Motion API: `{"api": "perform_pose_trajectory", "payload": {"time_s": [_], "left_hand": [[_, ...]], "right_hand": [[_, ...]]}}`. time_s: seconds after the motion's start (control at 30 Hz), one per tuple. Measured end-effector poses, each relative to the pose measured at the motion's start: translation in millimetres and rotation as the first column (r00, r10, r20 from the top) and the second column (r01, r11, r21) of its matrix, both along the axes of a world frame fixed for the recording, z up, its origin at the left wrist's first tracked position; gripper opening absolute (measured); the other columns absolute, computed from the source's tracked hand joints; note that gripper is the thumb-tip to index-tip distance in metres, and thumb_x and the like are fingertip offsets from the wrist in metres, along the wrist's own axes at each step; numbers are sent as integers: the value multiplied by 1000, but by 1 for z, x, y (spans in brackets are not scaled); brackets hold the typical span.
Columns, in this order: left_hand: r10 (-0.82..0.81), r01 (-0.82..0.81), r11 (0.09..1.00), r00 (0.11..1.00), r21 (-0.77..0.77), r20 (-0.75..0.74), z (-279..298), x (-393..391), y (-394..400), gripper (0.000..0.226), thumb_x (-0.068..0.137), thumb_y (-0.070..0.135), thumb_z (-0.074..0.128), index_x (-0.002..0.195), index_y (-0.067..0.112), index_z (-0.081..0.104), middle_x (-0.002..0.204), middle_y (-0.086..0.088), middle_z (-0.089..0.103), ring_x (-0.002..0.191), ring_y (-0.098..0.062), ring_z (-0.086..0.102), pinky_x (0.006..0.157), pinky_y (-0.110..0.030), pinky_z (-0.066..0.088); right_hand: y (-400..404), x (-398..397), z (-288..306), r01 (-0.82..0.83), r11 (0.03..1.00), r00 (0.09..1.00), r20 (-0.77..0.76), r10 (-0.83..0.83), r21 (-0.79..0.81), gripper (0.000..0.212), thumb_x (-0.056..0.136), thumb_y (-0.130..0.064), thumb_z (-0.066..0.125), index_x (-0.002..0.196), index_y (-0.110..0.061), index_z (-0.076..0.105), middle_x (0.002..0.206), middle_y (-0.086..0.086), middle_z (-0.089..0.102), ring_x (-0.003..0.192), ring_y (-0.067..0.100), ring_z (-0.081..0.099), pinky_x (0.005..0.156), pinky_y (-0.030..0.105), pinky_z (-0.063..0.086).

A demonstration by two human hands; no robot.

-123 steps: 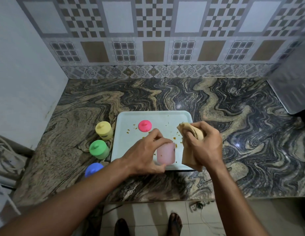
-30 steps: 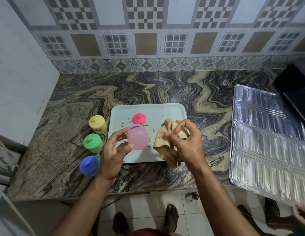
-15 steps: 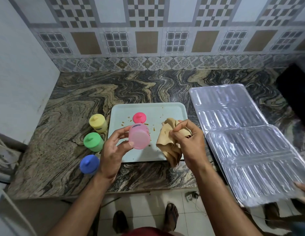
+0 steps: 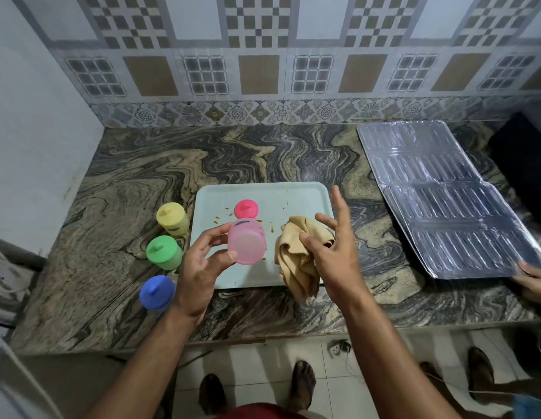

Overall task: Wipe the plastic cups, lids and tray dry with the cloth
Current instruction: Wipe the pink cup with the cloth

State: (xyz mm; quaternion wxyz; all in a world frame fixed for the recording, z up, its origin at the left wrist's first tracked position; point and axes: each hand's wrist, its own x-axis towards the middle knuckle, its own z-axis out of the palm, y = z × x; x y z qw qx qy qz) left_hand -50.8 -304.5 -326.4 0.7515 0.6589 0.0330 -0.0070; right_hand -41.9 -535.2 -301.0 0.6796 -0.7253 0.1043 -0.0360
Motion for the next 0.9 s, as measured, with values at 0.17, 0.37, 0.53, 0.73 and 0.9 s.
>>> {"api": "perform_pose_trajectory", "payload": {"time_s": [0.17,0.37,0.53,0.73,0.9], "left_hand": [[1,-1,1000,1000,0,-6,-1,-1,2,49,70,35,76,119,33,75,123,1,73,118,-17,65,97,-44,54],[17,-17,1000,1000,-6,-13,-3,-2,4,49,70,35,76,119,31,74,123,-1,73,118,-18,65,97,-46,55],[41,-41,999,999,-18,-11,-5,-1,7,52,70,34,76,122,26,73,125,-3,73,120,-22,64,98,-48,54],[37,-38,999,999,-35,-25,-6,-2,7,49,70,34,76,119,30,74,123,1,74,120,-20,64,99,-48,53],[20,-22,998,999,-61,-39,-7,-3,5,53,69,34,73,121,25,73,123,0,73,118,-18,64,93,-41,55]], "right_hand": [[1,0,-3,-15,999,1000,-3,15,-32,39,86,-27,76,118,-46,67,120,-19,68,123,33,67,95,62,59],[-1,1,-9,-1,1000,1000,-6,1,2,19,78,-35,75,96,-33,70,126,-12,77,117,35,72,93,59,55],[-7,-1,-14,20,998,999,-34,-23,-62,15,78,-17,68,84,-30,71,115,-15,75,115,27,72,96,70,52],[-4,-3,-12,35,999,996,-79,-36,-13,64,85,21,54,88,-36,84,129,9,63,128,18,61,115,50,50],[-4,-2,-8,76,940,981,-192,-12,332,74,94,23,44,141,-31,63,129,1,69,99,22,68,64,27,61]]}}
